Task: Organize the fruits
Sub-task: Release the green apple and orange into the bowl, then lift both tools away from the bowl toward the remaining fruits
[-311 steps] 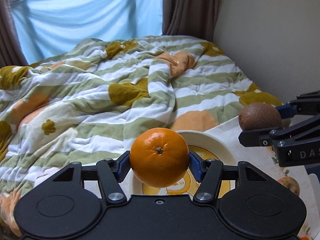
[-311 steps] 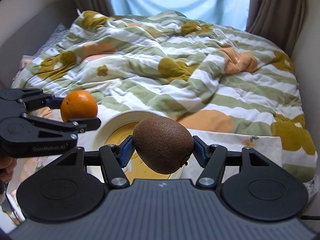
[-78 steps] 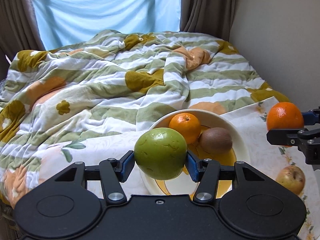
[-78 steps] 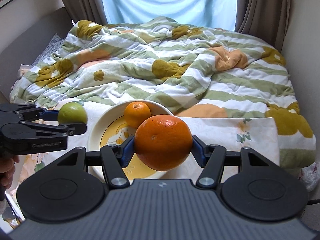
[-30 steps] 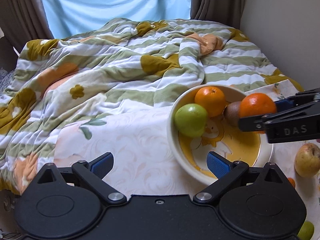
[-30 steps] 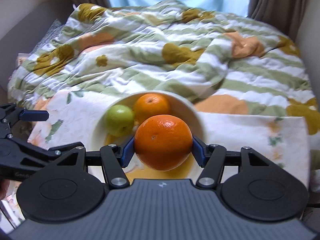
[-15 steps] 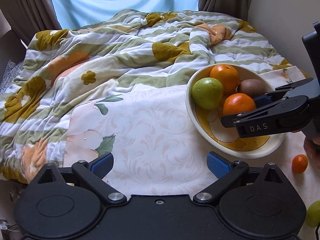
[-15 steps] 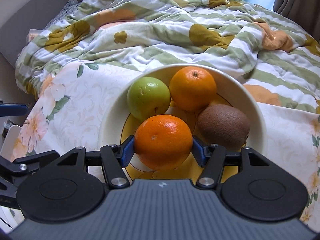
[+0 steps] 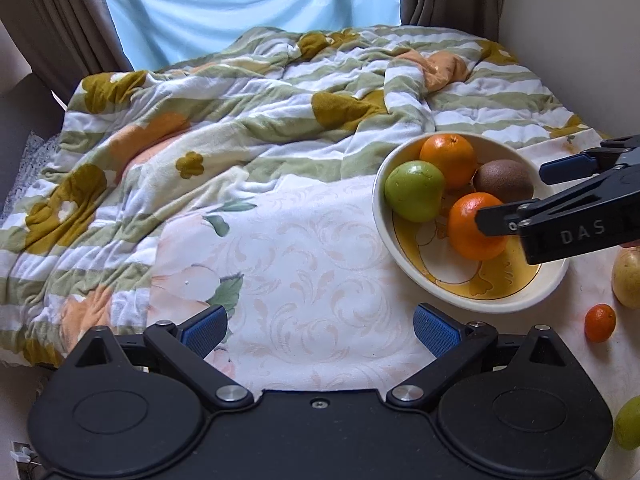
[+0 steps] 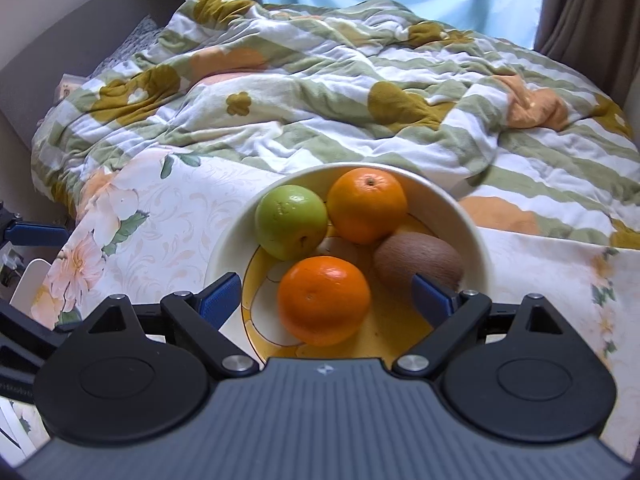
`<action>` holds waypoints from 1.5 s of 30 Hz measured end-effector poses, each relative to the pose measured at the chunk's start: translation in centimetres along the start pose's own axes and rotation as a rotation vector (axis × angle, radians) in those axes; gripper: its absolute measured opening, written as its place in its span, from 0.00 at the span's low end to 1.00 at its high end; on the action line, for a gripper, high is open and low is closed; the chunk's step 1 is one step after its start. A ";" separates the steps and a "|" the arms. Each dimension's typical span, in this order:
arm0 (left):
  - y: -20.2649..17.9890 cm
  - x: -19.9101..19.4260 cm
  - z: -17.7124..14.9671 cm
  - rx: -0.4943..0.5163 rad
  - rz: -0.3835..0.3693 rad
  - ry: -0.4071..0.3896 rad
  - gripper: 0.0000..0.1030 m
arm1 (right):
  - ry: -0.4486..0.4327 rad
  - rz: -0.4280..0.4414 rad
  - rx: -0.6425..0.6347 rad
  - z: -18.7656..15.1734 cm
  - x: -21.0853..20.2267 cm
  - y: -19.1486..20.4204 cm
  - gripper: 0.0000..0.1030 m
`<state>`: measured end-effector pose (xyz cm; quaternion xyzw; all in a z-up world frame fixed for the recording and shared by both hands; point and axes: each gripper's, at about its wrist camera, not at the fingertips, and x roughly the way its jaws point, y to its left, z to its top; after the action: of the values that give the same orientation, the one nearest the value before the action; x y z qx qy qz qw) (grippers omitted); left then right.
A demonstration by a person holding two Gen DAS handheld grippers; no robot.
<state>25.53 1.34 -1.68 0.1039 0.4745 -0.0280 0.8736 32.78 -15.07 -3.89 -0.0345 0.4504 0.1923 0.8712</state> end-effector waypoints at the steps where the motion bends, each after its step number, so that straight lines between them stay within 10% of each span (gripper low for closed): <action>1: -0.1 -0.4 0.0 -0.001 0.005 -0.008 0.98 | -0.003 -0.005 0.001 0.0 -0.5 -0.1 1.00; 25: -2.9 -12.6 -5.4 -0.175 0.015 -0.226 0.98 | -0.159 -0.027 -0.009 -5.7 -16.0 -1.8 1.00; 45: -3.9 -12.6 -15.1 -0.264 0.061 -0.175 0.98 | -0.132 -0.073 0.015 -16.9 -20.4 -1.6 1.00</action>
<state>5.56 0.07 0.29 -0.0001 0.3930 0.0523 0.9181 9.75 -26.63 2.21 -0.0313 0.3918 0.1590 0.9057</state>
